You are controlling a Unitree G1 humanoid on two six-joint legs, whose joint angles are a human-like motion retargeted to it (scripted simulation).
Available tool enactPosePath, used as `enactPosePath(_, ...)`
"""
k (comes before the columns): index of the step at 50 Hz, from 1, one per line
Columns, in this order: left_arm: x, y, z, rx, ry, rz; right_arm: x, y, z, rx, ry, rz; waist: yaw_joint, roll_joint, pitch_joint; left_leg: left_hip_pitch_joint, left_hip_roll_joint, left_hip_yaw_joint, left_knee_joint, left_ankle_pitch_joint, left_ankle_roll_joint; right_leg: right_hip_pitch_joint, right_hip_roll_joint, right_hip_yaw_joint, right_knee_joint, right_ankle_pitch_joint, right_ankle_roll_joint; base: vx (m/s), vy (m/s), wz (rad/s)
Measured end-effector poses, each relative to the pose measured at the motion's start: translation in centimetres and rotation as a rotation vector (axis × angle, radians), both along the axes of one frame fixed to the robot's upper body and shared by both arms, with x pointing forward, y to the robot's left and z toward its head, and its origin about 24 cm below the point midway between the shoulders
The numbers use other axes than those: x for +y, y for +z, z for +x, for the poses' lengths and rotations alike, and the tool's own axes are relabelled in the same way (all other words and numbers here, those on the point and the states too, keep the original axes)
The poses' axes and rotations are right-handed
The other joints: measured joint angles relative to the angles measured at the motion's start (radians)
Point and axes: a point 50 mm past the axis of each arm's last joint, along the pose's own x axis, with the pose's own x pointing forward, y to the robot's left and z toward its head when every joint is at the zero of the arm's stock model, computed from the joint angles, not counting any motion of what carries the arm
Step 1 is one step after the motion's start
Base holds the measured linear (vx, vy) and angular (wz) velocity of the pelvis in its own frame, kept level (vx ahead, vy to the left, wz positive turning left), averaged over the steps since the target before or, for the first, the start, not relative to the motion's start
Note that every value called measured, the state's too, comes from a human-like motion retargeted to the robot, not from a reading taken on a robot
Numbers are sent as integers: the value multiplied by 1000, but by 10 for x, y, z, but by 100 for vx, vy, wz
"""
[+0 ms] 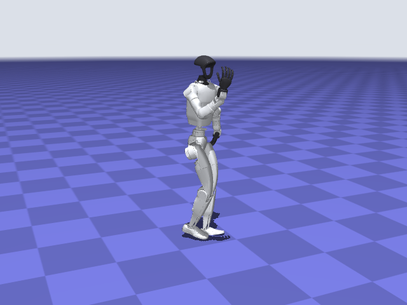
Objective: Kungfu
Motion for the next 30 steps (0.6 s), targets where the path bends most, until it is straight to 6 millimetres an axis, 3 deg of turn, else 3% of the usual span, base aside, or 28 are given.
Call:
enactPosePath(5, -16, -5, -8, 9, -13, -24, -2, 2, -4, -19, -29, -14, -9, -19, -11, 72, -46, -29, -22, -6, 6, 25, -22, 73, -164, -44, -91, 26, -20, 37)
enactPosePath(7, -26, -7, -17, 17, -1, -34, -2, 1, -4, -14, -37, -17, -1, -37, -18, 106, -71, -31, -27, 3, 11, 66, -50, 93, -265, -17, -121, 32, -23, 7)
enactPosePath(10, -43, -8, -37, 35, 44, -30, -2, -5, 0, 19, -29, -11, -12, -80, -41, 162, -118, -22, -32, 75, 70, 168, -142, -13, -457, 150, -188, 38, -27, 22)
enactPosePath(12, -53, -6, -55, 67, 86, -25, -1, -12, 4, 58, -14, -6, 31, -84, -75, 195, -121, 5, -44, 98, 107, 217, -133, -54, -485, 113, -206, 42, -36, -64)
enactPosePath(15, -75, -4, -77, 107, 158, -6, -3, -23, 10, 110, 9, -4, 82, -96, -94, 212, -106, 75, 0, 121, 98, 261, -133, -17, -505, 92, -207, 32, -25, -55)
enactPosePath(18, -97, -2, -88, 137, 195, -97, 4, -21, 12, 120, 34, -19, 10, -111, -98, 104, -91, 104, 233, 216, 51, 316, -151, -49, -552, 72, -232, 24, -25, 70)
enactPosePath(20, -102, 0, -95, 204, 143, -176, 5, -18, 12, 108, 25, -39, -11, -121, -106, 10, -84, 138, 419, 304, -5, 330, -150, -39, -562, 43, -242, 26, -32, 67)
enactPosePath(22, -102, 4, -103, 272, 67, -222, -3, -18, 10, 93, -7, -50, 23, -140, -115, -86, -72, 182, 588, 375, -22, 338, -148, -29, -557, 16, -243, 35, -43, 19)
enactPosePath(25, -104, 11, -117, 322, 52, -229, -12, -19, 8, 94, -46, -33, 69, -158, -120, -226, -57, 224, 754, 360, 17, 357, -136, -43, -560, -11, -240, 23, -31, -3)
enactPosePath(30, -124, 24, -146, 374, 230, -235, -8, -14, 5, 68, -37, -44, 130, -164, -110, -404, -45, 273, 669, 375, 83, 400, -99, -5, -570, -61, -241, 44, -34, -32)
